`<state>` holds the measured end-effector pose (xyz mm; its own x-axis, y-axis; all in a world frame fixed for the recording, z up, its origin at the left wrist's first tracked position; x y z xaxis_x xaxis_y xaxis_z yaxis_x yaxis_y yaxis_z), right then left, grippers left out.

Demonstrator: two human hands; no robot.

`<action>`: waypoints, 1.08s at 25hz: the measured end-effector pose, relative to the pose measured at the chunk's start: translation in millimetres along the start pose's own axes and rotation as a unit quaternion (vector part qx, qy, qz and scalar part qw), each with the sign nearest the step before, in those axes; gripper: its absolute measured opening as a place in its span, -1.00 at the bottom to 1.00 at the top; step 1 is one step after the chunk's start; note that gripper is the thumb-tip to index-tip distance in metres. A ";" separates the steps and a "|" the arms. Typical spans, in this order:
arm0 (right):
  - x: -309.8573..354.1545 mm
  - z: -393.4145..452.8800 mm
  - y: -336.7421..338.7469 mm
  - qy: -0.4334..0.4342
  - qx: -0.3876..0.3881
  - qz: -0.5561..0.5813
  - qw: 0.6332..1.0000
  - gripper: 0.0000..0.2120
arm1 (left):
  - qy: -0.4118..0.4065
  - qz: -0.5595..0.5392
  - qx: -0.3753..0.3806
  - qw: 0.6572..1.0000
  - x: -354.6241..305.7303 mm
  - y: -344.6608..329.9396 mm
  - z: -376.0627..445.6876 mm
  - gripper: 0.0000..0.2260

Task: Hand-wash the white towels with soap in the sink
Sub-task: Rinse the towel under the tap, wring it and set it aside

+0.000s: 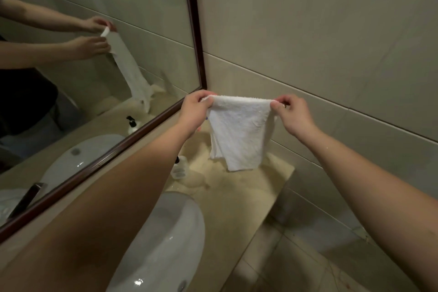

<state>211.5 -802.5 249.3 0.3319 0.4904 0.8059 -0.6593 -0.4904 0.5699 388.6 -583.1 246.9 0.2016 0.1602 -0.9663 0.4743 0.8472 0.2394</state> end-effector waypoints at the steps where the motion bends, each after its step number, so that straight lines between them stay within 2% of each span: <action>1: -0.4 -3.9 -1.2 0.005 -0.004 0.001 1.000 -0.83 | -0.006 -0.001 -0.010 1.000 0.2 0.5 -5.6 -0.83; 4: -19.8 -26.4 -22.9 -0.010 0.020 -0.006 1.000 -0.84 | 0.036 0.012 -0.013 0.999 37.7 0.8 -27.3 -0.82; 7: -65.0 -65.8 -58.9 -0.062 0.085 -0.023 0.994 -0.85 | 0.096 0.046 0.032 0.994 97.1 -7.4 -59.8 -0.79; 10: -108.9 -110.2 -91.6 -0.086 0.163 -0.066 0.981 -0.96 | 0.116 0.076 0.079 0.987 137.0 -13.2 -101.1 -0.77; 13: -136.6 -154.5 -121.5 -0.120 0.250 -0.089 0.957 -0.83 | 0.149 0.114 0.119 0.975 184.4 -10.6 -137.6 -0.77; 15: -148.5 -179.8 -136.8 -0.138 0.282 -0.092 0.945 -0.75 | 0.179 0.119 0.126 0.968 215.3 -4.5 -161.4 -0.78; 20: -169.0 -201.5 -148.0 -0.161 0.278 -0.147 0.935 -0.86 | 0.218 0.085 0.120 0.965 256.1 -1.3 -190.9 -0.82; 24: -181.3 -176.1 -163.7 -0.185 0.255 -0.123 0.941 -0.83 | 0.227 0.112 0.073 0.965 272.2 -3.0 -159.2 -0.83; 27: -193.3 -143.7 -172.4 -0.205 0.233 -0.121 0.943 -0.91 | 0.239 0.139 0.074 0.958 286.0 -15.2 -124.8 -0.83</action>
<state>164.1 -709.2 -27.8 0.7301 0.3553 0.5837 -0.1944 -0.7109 0.6759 332.1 -486.9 -44.9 -0.0608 0.6135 -0.7873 0.5830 0.6621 0.4709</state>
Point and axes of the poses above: each hand's wrist, its own z-axis towards the middle knuckle, its own y-axis out of the back of the hand, x = y × z, the point moved 10 cm from there along z, towards the middle knuckle, and after that the axes turned 3 degrees about -y, right-handed, at the moved point
